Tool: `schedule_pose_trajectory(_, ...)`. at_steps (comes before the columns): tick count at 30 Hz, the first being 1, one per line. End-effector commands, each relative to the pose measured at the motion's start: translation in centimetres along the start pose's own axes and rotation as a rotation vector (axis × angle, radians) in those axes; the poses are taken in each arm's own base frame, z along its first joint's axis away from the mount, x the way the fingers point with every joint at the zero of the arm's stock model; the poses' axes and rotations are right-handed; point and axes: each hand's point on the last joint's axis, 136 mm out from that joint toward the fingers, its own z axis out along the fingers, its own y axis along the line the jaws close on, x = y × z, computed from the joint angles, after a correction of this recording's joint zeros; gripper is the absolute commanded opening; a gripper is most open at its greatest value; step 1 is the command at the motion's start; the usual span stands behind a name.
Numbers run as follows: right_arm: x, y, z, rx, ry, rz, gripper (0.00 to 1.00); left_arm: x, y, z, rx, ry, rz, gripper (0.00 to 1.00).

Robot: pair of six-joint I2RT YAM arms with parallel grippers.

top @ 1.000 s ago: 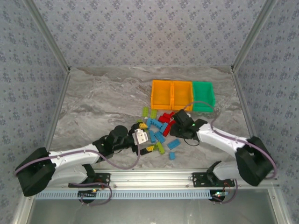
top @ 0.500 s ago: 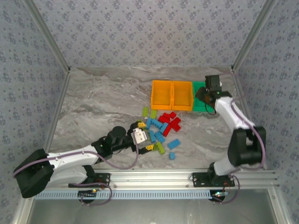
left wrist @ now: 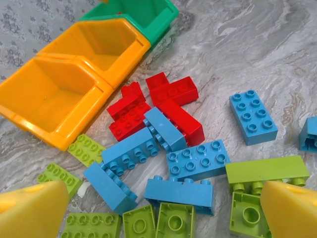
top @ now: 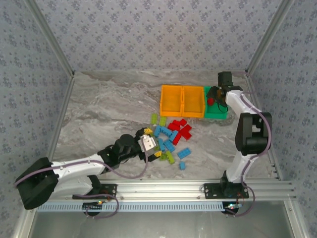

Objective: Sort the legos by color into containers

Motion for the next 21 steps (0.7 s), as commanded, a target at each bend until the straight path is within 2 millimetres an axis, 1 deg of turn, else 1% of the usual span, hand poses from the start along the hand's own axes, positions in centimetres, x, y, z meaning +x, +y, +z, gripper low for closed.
schedule_pose_trajectory(1, 0.6, 0.4, -4.6, -0.072, -0.025, 0.036, 0.70, -1.0, 0.7, 0.4, -0.028, -0.013, -0.024, 0.99)
schedule_pose_trajectory(2, 1.4, 0.8, -6.0, -0.106, -0.044, 0.039, 0.70, -1.0, 0.7, 0.4, -0.033, -0.015, -0.031, 0.99)
schedule_pose_trajectory(3, 3.3, 0.9, -6.9, -0.127, -0.040, 0.023, 0.70, -1.1, 0.8, 0.3, -0.035, -0.019, -0.036, 0.99)
schedule_pose_trajectory(4, 4.9, 1.4, -8.3, -0.150, -0.046, -0.004, 0.71, -1.2, 0.7, 0.2, -0.032, -0.022, -0.038, 0.99)
schedule_pose_trajectory(5, 6.8, 1.7, -9.7, -0.165, -0.044, -0.037, 0.72, -1.4, 0.7, 0.1, -0.026, -0.028, -0.039, 0.99)
schedule_pose_trajectory(7, 10.8, 2.2, -11.7, -0.194, -0.008, -0.094, 0.77, -1.7, 0.5, -0.2, -0.015, -0.039, -0.033, 0.99)
schedule_pose_trajectory(8, 13.3, 2.2, -12.4, -0.208, 0.030, -0.117, 0.80, -1.8, 0.3, -0.3, -0.005, -0.043, -0.025, 0.99)
schedule_pose_trajectory(9, 15.3, 2.2, -12.9, -0.216, 0.062, -0.141, 0.82, -1.8, 0.2, -0.3, 0.001, -0.042, -0.016, 0.99)
schedule_pose_trajectory(11, 20.1, 1.3, -13.5, -0.188, 0.152, -0.174, 0.82, -1.6, -0.1, -0.3, 0.019, -0.029, 0.000, 0.99)
schedule_pose_trajectory(14, 25.8, -0.2, -13.8, -0.139, 0.293, -0.198, 0.83, -1.6, -0.6, -0.2, 0.050, -0.033, 0.006, 0.99)
schedule_pose_trajectory(16, 28.7, -1.0, -13.9, -0.099, 0.368, -0.188, 0.84, -1.6, -1.0, -0.1, 0.071, -0.040, 0.002, 0.99)
schedule_pose_trajectory(18, 30.7, -1.4, -13.8, -0.068, 0.418, -0.151, 0.87, -1.6, -1.2, 0.0, 0.079, -0.041, 0.002, 0.99)
schedule_pose_trajectory(20, 31.8, -1.6, -13.4, -0.029, 0.442, -0.108, 0.88, -1.6, -1.3, 0.1, 0.086, -0.039, 0.000, 0.99)
schedule_pose_trajectory(21, 32.0, -1.4, -13.2, -0.021, 0.445, -0.100, 0.88, -1.5, -1.4, 0.2, 0.094, -0.037, -0.001, 0.99)
